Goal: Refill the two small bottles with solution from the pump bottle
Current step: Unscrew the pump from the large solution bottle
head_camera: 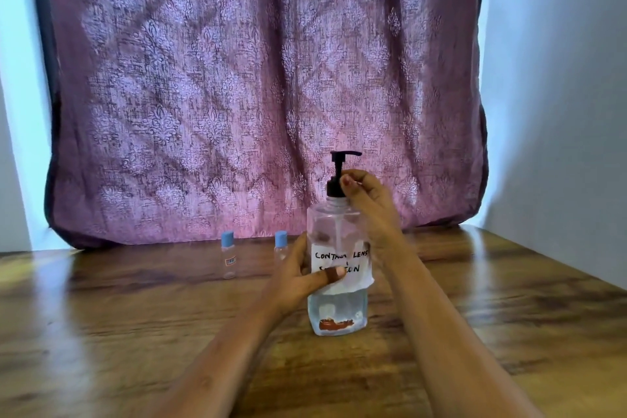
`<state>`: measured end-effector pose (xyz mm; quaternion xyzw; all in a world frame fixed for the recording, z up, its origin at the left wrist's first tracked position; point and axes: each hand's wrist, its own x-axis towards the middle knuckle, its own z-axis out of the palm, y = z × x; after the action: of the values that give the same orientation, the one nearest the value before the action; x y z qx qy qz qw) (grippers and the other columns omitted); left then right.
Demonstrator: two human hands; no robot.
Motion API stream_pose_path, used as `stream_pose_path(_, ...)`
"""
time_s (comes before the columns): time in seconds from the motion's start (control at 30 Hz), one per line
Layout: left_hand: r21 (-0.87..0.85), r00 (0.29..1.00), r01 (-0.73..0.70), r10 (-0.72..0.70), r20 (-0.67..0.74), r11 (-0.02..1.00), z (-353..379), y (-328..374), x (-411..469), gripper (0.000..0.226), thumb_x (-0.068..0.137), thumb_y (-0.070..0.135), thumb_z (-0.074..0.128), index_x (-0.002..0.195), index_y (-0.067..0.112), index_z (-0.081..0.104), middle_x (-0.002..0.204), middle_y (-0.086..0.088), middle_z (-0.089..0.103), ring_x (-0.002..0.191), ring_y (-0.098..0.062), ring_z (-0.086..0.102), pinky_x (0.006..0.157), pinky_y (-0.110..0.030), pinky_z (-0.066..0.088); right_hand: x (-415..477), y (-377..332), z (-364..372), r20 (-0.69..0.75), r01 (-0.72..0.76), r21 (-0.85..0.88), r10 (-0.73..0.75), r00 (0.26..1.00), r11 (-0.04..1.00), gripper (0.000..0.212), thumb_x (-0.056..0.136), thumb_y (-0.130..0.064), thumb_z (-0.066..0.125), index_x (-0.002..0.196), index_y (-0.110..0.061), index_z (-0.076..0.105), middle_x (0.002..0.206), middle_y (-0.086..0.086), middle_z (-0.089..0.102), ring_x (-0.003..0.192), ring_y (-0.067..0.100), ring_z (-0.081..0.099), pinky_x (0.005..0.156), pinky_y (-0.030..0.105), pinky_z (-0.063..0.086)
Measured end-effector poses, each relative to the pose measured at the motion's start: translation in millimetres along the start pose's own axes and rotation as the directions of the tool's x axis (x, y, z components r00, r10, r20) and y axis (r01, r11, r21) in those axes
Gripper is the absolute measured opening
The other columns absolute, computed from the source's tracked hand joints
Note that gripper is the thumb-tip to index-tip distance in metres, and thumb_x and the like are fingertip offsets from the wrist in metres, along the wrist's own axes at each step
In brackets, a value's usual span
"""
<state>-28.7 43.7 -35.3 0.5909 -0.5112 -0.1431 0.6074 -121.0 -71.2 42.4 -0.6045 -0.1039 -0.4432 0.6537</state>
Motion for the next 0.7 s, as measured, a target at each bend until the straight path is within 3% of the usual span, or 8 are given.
stream_pose_path(0.1, -0.003, 1.000, -0.011, 0.011, -0.027, 1.000, 6, 1, 0, 0.069, 0.060, 0.037, 0.084, 0.119, 0.025, 0.049, 0.107, 0.001, 0.071, 0.097, -0.013, 0.070, 0.080, -0.028, 0.057, 2, 0, 3, -0.019, 0.004, -0.089, -0.005, 1.000, 0.996, 0.031, 0.061, -0.018, 0.077, 0.088, -0.013, 0.062, 0.077, -0.006, 0.073, 0.071, 0.008, 0.069, 0.059, 0.019, 0.053)
stream_pose_path(0.2, 0.001, 0.999, -0.025, 0.025, -0.046, 1.000, 7, 0, 2, 0.081, 0.050, 0.047, 0.082, 0.120, 0.023, 0.049, 0.106, 0.001, 0.072, 0.097, -0.014, 0.070, 0.082, -0.031, 0.057, 4, 2, 3, -0.058, 0.005, -0.110, -0.012, 0.998, 0.994, 0.027, 0.059, -0.019, 0.078, 0.084, -0.015, 0.066, 0.076, -0.003, 0.073, 0.071, 0.010, 0.069, 0.063, 0.023, 0.055)
stream_pose_path(0.33, -0.012, 0.998, -0.022, 0.021, -0.061, 1.000, 6, 2, 2, 0.061, 0.056, 0.037, 0.083, 0.108, 0.030, 0.053, 0.094, 0.008, 0.074, 0.088, -0.008, 0.071, 0.069, -0.020, 0.055, 0, 3, 1, 0.010, 0.002, -0.006, -0.002, 1.000, 1.000, 0.010, 0.074, -0.013, 0.069, 0.082, -0.018, 0.074, 0.080, -0.001, 0.075, 0.072, 0.012, 0.070, 0.062, 0.021, 0.056)
stream_pose_path(0.5, -0.036, 0.998, -0.037, 0.035, -0.048, 0.999, 4, 8, -4, 0.053, 0.060, 0.033, 0.084, 0.104, 0.031, 0.055, 0.091, 0.009, 0.075, 0.085, -0.007, 0.071, 0.066, -0.018, 0.054, -3, 3, 5, 0.028, 0.017, 0.043, -0.018, 0.999, 0.999, 0.017, 0.092, -0.004, 0.051, 0.098, -0.016, 0.062, 0.082, -0.005, 0.075, 0.072, 0.010, 0.071, 0.059, 0.020, 0.055)
stream_pose_path(0.57, -0.043, 0.998, -0.044, 0.042, -0.046, 0.998, 3, 10, -6, 0.051, 0.057, 0.035, 0.080, 0.102, 0.032, 0.055, 0.091, 0.011, 0.075, 0.086, -0.008, 0.071, 0.067, -0.019, 0.055, -4, 3, 9, 0.014, 0.027, -0.006, -0.027, 1.000, 1.000, 0.011, 0.088, -0.011, 0.059, 0.097, -0.017, 0.062, 0.084, -0.005, 0.074, 0.077, 0.009, 0.070, 0.064, 0.022, 0.056)
stream_pose_path(0.7, -0.040, 0.996, -0.064, 0.062, -0.061, 0.997, 2, 12, -10, 0.049, 0.057, 0.034, 0.080, 0.101, 0.033, 0.057, 0.091, 0.013, 0.075, 0.085, -0.007, 0.072, 0.067, -0.019, 0.055, -5, 2, 16, -0.011, 0.069, -0.129, -0.071, 0.997, 0.989, 0.024, 0.076, -0.006, 0.073, 0.093, -0.017, 0.061, 0.087, -0.003, 0.069, 0.076, 0.004, 0.068, 0.065, 0.016, 0.052)
